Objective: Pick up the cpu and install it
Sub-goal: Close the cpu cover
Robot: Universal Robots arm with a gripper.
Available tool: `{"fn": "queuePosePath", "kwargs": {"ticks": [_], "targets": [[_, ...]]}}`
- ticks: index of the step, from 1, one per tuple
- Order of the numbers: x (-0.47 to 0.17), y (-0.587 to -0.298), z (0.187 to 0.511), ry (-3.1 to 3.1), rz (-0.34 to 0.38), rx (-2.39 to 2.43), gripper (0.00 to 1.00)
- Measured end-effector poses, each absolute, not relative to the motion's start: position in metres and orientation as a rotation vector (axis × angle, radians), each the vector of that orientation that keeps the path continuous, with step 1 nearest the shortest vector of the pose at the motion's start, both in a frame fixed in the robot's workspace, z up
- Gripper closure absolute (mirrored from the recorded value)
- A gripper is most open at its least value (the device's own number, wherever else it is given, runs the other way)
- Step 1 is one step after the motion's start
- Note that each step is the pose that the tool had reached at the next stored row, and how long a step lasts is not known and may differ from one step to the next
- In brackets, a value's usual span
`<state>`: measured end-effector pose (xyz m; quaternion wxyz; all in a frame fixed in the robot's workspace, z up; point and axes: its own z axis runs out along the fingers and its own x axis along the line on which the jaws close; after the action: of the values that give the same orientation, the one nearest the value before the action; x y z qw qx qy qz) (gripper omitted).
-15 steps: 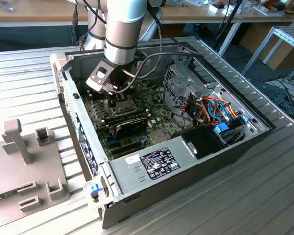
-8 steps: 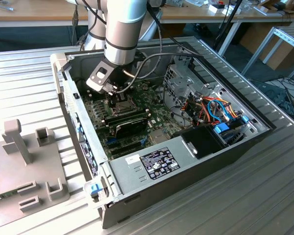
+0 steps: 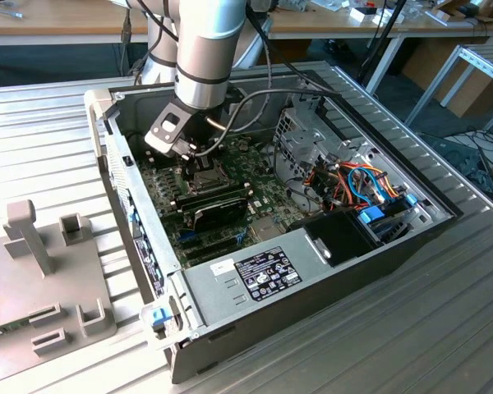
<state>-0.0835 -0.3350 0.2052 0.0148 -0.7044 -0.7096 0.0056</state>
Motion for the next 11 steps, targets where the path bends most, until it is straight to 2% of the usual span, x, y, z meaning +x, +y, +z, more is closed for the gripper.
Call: {"fn": "queuePosePath", "kwargs": {"ticks": [11], "targets": [[-0.083,-0.335,0.217,-2.21,0.014,-2.193,0.89]]}}
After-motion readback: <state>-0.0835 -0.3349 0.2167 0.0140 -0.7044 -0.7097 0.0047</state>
